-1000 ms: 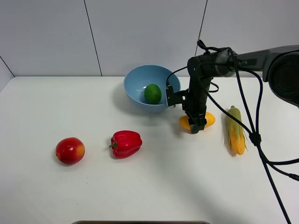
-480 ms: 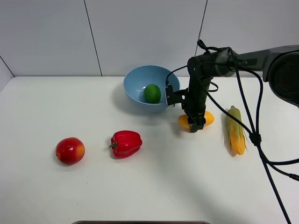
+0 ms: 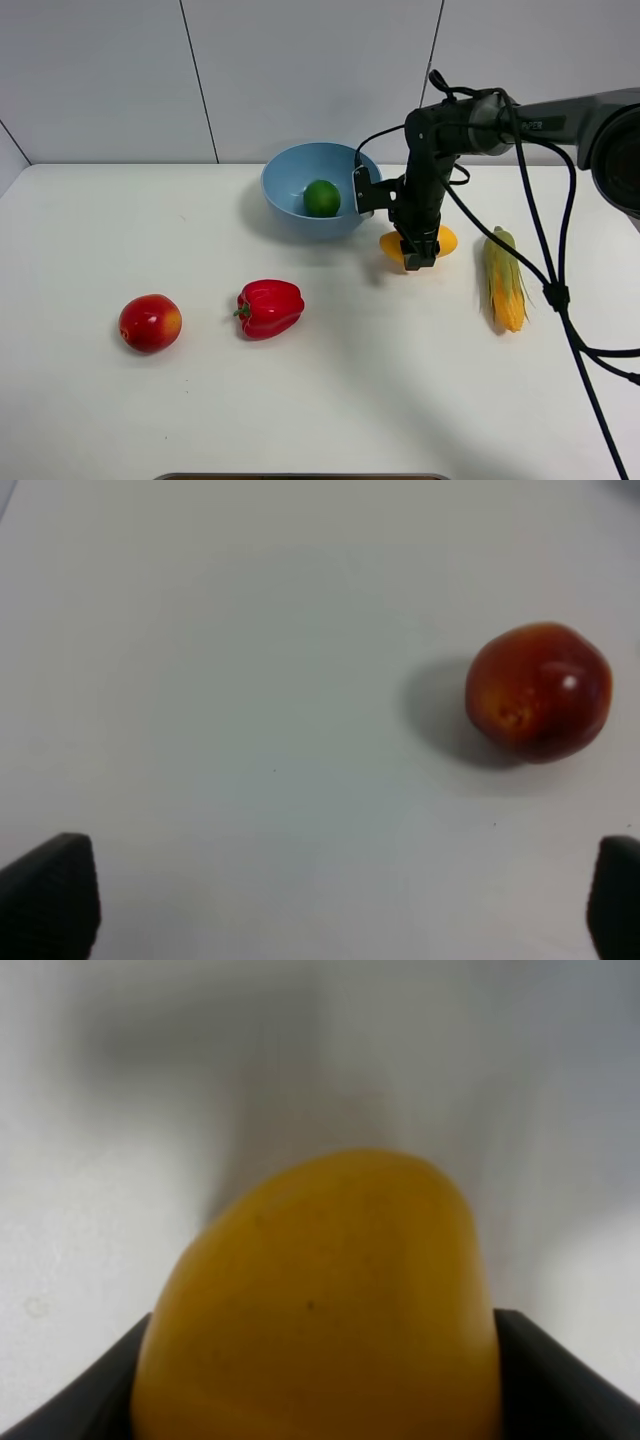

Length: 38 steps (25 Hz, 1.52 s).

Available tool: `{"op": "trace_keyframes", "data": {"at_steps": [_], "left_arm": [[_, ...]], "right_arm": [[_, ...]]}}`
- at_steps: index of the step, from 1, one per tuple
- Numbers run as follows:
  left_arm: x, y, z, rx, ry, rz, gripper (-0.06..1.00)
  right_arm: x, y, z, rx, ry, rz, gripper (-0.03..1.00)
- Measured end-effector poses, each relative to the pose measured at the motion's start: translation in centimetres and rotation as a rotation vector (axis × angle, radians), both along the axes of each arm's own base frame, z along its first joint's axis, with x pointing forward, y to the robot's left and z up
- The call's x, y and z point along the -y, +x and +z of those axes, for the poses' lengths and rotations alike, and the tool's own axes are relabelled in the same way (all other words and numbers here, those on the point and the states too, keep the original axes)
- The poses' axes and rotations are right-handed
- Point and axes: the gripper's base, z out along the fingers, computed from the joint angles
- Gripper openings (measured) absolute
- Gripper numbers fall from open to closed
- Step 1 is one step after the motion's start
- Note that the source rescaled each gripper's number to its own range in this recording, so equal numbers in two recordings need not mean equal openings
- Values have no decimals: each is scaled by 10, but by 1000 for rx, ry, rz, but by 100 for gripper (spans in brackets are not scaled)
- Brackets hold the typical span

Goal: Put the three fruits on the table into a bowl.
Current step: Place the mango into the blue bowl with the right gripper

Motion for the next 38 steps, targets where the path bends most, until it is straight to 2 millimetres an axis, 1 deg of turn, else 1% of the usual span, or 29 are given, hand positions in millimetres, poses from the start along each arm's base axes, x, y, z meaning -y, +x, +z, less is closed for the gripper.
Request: {"op": "trace_keyframes", "data": {"at_steps": [5,13,22,30,33,36,38], "left_arm": [[0,0,0,0,0,0,100],[0,0,0,0,0,0,100],[0,0,0,0,0,0,100],[0,0,0,0,0,0,100],[0,0,0,0,0,0,100],[0,0,0,0,0,0,100],[0,0,0,0,0,0,100]], "right_arm": [[-2,5,14,35,16,-28,5],[-1,2,58,126,52,-28,5],[6,-12,122,250,81,-66,5],[7,-33,177,372,134,-97,5],[1,-38,190,424,180,-130,5],[-12,-37,196,489,262,-161,5],[-24,-36,200,532,350,-186,5]]}}
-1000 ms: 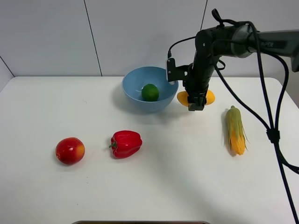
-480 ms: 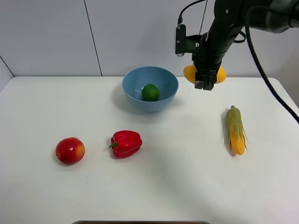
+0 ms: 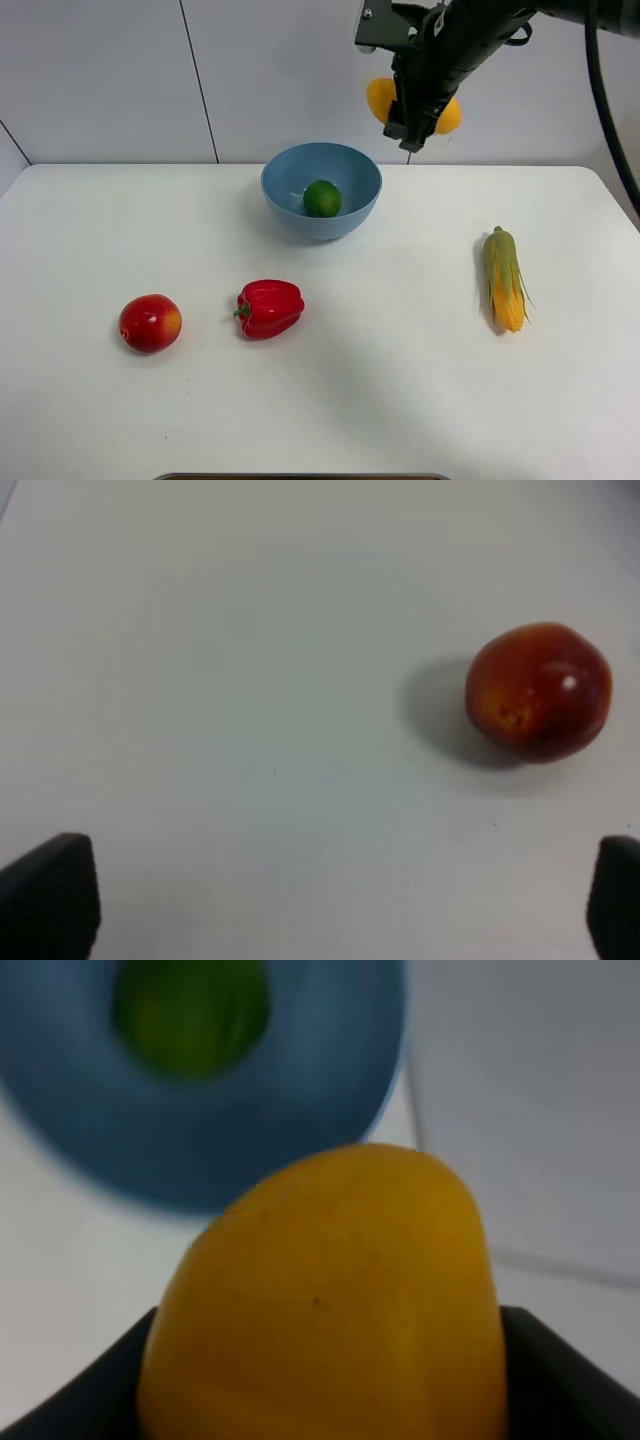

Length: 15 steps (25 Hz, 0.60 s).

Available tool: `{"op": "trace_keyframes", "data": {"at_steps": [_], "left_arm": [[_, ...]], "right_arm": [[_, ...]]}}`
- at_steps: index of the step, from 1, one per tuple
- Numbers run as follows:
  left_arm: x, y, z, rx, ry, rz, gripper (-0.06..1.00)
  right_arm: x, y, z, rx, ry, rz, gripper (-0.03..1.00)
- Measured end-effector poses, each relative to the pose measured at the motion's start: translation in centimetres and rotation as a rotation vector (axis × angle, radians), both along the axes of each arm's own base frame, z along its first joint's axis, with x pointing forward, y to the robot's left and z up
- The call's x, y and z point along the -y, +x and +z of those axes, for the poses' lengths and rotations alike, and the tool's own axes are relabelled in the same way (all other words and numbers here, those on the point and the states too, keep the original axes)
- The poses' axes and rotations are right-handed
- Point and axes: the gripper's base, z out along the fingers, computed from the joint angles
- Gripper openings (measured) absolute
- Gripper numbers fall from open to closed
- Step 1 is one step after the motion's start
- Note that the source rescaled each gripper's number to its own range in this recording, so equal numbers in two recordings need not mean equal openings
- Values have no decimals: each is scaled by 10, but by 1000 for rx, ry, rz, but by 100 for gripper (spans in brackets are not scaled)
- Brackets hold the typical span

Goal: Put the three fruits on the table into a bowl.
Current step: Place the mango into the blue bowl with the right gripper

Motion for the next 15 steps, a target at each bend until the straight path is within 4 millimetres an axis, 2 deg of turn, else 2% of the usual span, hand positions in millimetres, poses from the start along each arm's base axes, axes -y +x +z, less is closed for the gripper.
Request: {"op": "trace_keyframes", "data": {"at_steps": [3,7,11,15], "left_arm": [[0,0,0,0,0,0,100],[0,0,0,0,0,0,100],[0,0,0,0,0,0,100],[0,0,0,0,0,0,100]], "right_arm": [[-17,1,8,72,152,-25,5],[-29,7,17,128,376,-117,4],[-36,18,8,108,522,-210,4],[-43,30,-11,74,618,-283,4]]}}
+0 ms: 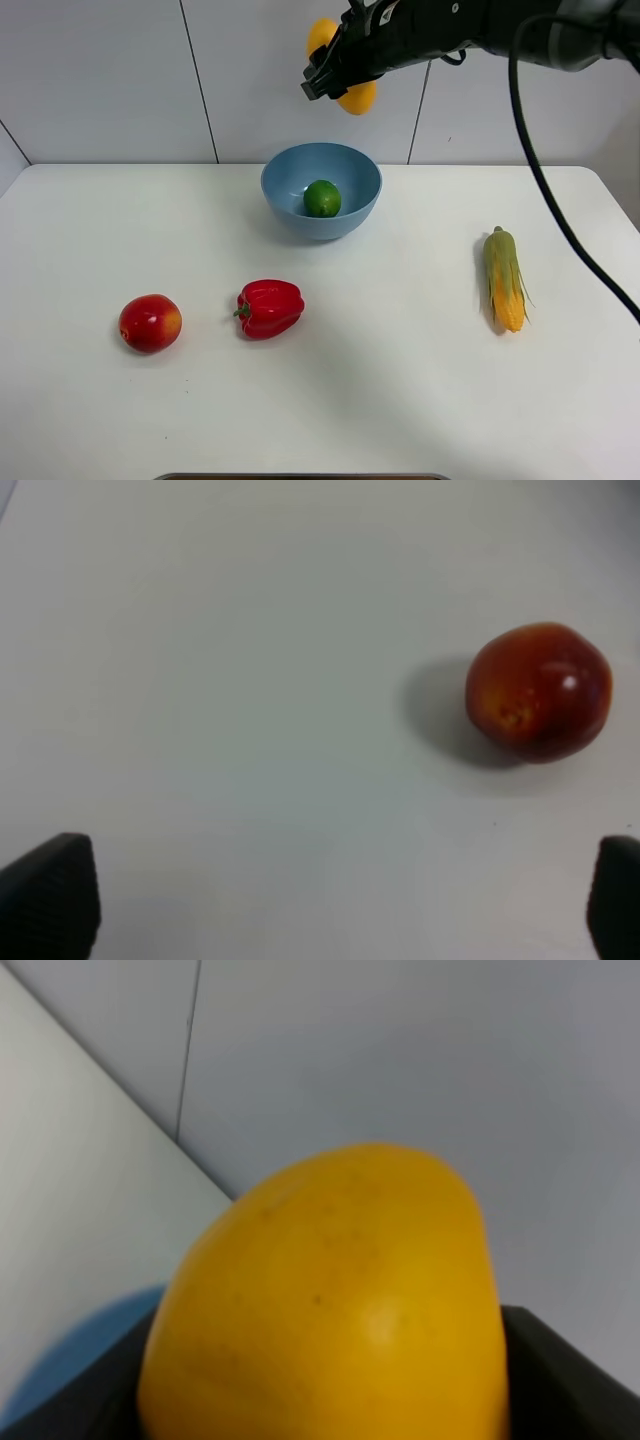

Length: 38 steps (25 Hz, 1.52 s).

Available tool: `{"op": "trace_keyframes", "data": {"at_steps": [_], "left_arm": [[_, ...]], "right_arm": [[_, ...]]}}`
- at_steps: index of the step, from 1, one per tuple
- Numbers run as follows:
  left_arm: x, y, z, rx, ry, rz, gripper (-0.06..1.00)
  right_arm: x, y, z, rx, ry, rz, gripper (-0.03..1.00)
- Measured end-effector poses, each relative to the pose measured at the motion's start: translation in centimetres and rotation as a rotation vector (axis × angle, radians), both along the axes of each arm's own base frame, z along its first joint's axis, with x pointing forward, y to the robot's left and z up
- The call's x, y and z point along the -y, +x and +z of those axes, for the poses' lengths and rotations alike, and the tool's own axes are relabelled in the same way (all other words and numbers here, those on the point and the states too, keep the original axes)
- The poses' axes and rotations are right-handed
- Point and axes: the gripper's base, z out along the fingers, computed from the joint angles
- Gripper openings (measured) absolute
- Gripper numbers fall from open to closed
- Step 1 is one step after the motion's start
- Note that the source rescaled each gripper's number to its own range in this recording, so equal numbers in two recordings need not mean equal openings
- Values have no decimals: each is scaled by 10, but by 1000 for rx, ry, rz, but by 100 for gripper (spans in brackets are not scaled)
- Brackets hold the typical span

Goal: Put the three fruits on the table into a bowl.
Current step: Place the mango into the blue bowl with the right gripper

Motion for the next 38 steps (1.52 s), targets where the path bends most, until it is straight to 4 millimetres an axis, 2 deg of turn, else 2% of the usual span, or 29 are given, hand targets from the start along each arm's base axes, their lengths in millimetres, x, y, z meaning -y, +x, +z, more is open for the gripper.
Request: {"op": "trace_keyframes", "data": {"at_steps": [3,9,13,20,27,38], "left_arm": [[0,0,0,0,0,0,100],[0,0,0,0,0,0,100],[0,0,0,0,0,0,100],[0,0,0,0,0,0,100],[0,0,0,0,0,0,100],[0,0,0,0,0,0,100]], "right_arm": [[-8,9,-19,-17,30,-17,4],[-19,23,-72,-94,8,-28,4],[-25,28,-97,-125,4,-33,4],[-29,34,-131,-162,5,-53,4],[-30,36,-147,-188,-2,-61,4],[-33,35,-147,-181,1,-56,4]]}}
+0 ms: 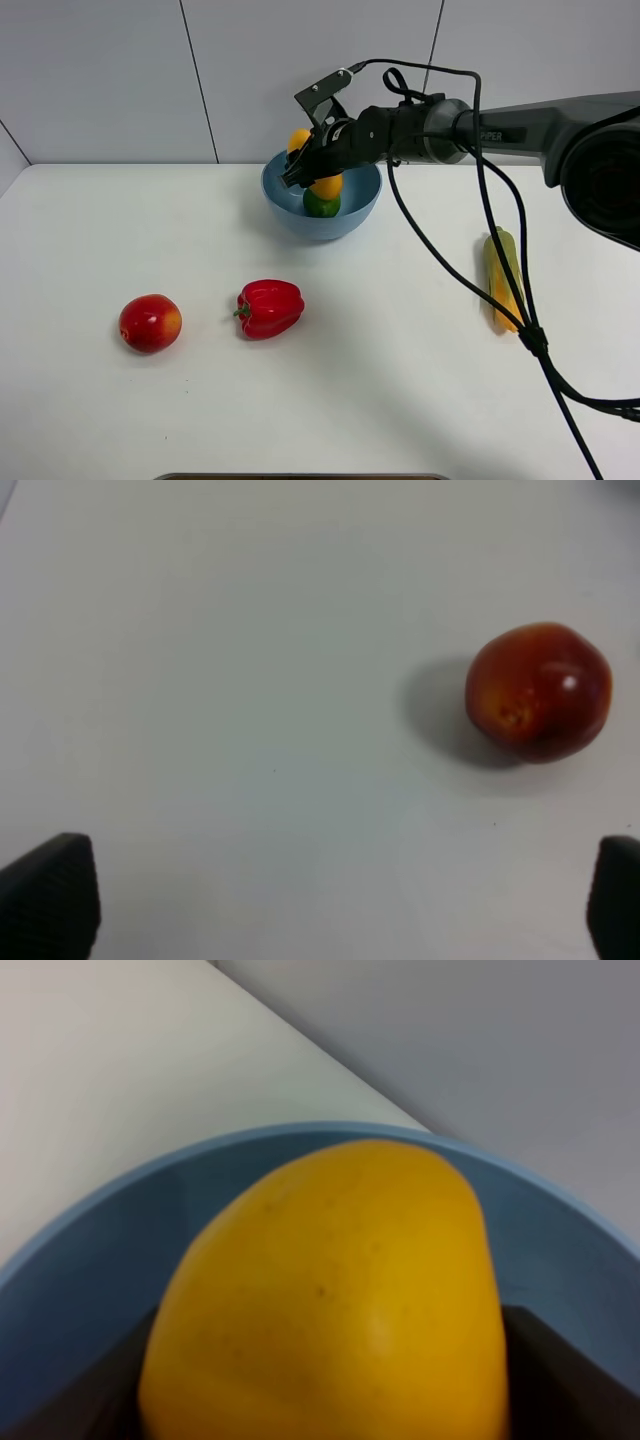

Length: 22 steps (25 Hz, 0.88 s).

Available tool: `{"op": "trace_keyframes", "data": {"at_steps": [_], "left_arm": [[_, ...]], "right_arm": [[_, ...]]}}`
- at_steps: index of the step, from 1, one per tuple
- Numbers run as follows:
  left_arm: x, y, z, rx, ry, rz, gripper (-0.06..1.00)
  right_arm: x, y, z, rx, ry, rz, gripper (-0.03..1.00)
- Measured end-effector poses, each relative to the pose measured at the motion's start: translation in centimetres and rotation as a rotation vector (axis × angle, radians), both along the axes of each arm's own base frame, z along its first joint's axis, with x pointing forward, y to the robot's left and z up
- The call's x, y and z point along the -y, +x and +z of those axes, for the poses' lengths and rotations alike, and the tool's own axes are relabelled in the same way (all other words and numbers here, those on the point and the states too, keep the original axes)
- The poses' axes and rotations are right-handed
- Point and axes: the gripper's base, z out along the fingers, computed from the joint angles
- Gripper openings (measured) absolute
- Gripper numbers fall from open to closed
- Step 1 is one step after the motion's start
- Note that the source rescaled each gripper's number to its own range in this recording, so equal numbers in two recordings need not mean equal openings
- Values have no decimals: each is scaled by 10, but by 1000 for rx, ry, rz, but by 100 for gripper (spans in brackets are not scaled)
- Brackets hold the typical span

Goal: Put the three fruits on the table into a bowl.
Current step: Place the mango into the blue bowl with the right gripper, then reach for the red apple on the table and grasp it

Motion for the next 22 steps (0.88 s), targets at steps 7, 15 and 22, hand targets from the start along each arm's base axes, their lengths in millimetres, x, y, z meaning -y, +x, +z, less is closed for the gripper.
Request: {"op": "trace_keyframes", "data": {"at_steps": [7,15,22], "left_arm": [[0,0,0,0,0,0,100],[0,0,0,0,0,0,100],[0,0,0,0,0,0,100]], "right_arm": [[-1,-1,0,-1,1,2,56],[0,-2,21,21,42,-19,92],[4,-12,55,30,47,-4,93]]}}
